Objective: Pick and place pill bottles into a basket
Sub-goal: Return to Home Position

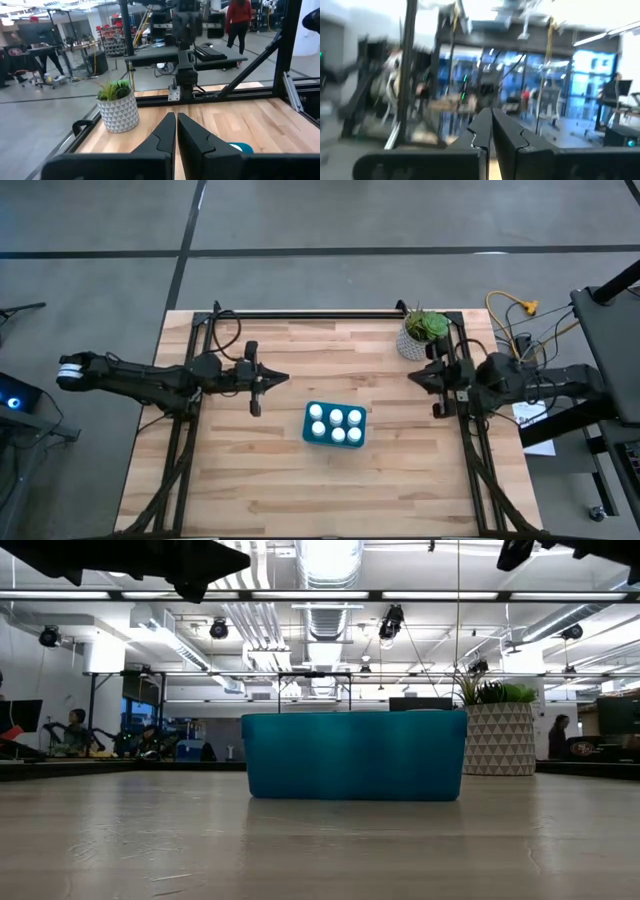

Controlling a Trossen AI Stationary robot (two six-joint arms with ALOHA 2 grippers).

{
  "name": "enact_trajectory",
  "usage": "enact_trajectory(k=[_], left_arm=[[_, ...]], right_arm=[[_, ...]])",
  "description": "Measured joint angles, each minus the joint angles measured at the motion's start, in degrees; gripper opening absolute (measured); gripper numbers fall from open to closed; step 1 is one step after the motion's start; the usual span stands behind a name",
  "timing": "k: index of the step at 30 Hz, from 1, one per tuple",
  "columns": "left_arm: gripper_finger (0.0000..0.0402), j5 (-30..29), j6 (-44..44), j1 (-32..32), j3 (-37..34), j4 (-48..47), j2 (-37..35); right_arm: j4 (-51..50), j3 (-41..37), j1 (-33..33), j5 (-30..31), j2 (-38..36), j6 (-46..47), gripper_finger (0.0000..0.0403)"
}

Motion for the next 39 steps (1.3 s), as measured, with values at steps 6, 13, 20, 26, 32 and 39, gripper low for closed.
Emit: enact_trajectory(k=[6, 13, 20, 26, 32, 39], left_arm=[[0.0, -0.03, 0.31, 0.0, -0.09, 0.23, -0.01], [0.0, -2.82, 0.15, 0.02, -2.2, 2.5, -4.65], [0.0, -2.22, 0.81, 0.02, -13.05, 22.28, -12.24], [0.0, -1.11, 0.79, 0.02, -18.84, 32.7, -14.94], [0.0, -0.55, 1.27, 0.0, -18.71, 34.2, -15.09], [0.0, 1.53, 1.68, 0.0, -21.17, 39.01, -15.27]], right_arm=[[2.27, -1.63, -7.09, -8.31, -1.59, 3.46, 0.0008], [4.3, -3.83, -10.94, -9.05, -5.11, 6.89, 0.0009], [11.79, -8.02, -11.09, -8.82, -13.23, 8.37, 0.0009], [18.19, -13.7, -11.07, -3.16, -21.23, 10.97, 0.0008], [21.35, -17.21, -11.02, -4.86, -27.98, 10.12, 0.0008], [22.34, -18.2, -10.89, -5.15, -29.0, 9.03, 0.0008]])
